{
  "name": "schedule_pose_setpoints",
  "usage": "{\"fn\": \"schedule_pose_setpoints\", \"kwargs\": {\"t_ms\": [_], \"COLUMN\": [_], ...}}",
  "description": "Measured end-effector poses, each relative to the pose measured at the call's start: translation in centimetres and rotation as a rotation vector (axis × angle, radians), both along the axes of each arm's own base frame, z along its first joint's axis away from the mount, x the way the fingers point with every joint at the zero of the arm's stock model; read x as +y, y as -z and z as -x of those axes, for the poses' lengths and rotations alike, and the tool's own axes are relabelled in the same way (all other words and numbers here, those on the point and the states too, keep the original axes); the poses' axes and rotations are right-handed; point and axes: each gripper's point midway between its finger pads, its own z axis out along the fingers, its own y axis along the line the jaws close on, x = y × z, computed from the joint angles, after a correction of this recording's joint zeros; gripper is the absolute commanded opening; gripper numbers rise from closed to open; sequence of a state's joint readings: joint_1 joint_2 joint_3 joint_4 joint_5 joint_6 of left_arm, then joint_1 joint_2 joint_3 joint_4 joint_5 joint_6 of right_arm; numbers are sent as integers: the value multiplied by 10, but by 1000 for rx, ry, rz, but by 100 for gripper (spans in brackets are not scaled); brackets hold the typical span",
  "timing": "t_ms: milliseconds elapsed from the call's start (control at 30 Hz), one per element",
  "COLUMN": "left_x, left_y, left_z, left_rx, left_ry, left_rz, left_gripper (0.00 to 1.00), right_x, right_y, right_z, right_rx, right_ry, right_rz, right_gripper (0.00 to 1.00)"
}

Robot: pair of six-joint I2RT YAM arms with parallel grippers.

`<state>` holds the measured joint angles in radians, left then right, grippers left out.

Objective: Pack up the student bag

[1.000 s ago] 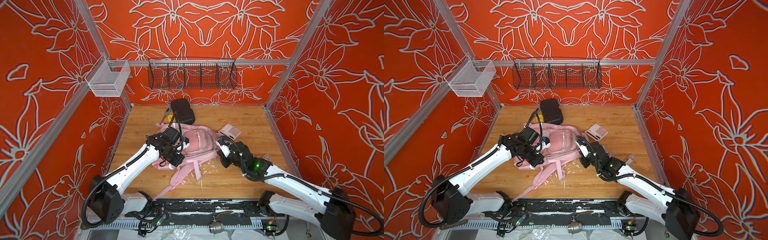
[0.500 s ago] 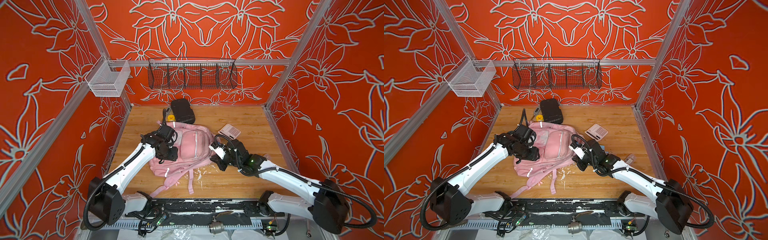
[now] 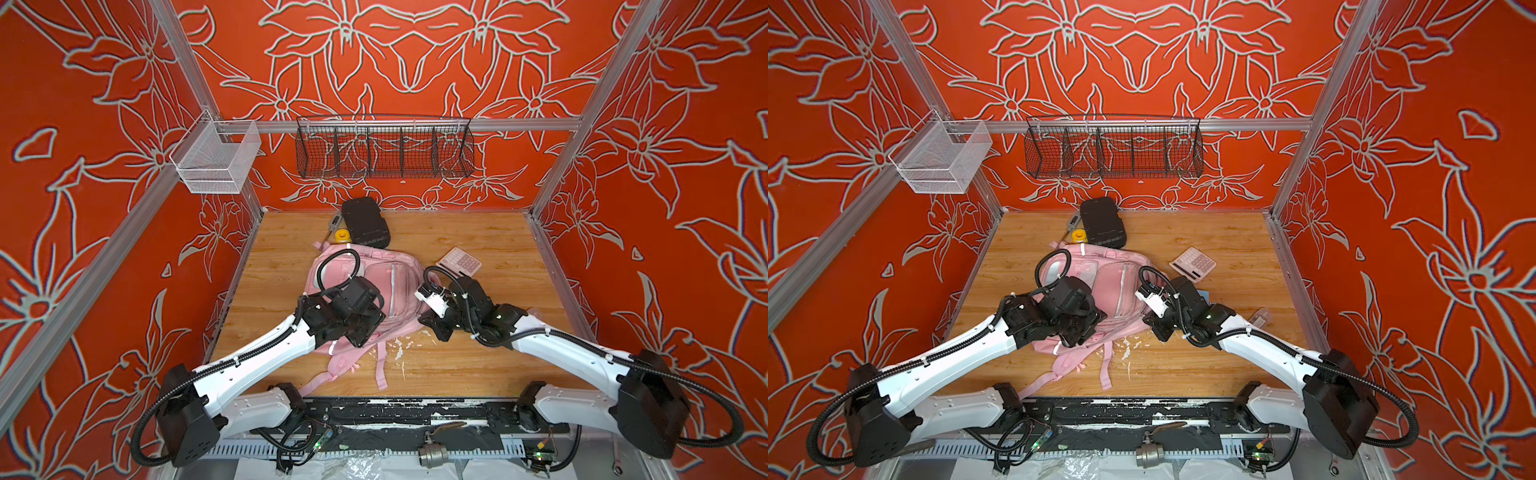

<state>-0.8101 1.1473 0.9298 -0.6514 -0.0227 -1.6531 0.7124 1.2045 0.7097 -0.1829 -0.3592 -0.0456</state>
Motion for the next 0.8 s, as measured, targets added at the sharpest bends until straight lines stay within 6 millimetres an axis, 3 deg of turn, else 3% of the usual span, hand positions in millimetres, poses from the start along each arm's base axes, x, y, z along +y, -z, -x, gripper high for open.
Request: {"fn": "schedule_pose_setpoints", "kwargs": {"t_ms": [300,600,667,800], "left_x": [-46,-59,-63,-70], "left_y": [13,31,39,51], "left_z": [-15,-29,-30,-27], "left_rx": [11,-18,-1,33], "left_ry": [-240,-278,-271,-253], "left_rz": [148,160,149,141], "left_gripper": [53,50,42,4], "right_x": [0,-1,0,-1], "right_y": [-3,-6,-6,-6], "right_z": [1,4,5,5], "right_rx": [-8,-8,-6,-2], "right_ry": [0,3,3,6], "right_rz": [-16,-40,-42,-42], "right_gripper": [0,0,0,0]}}
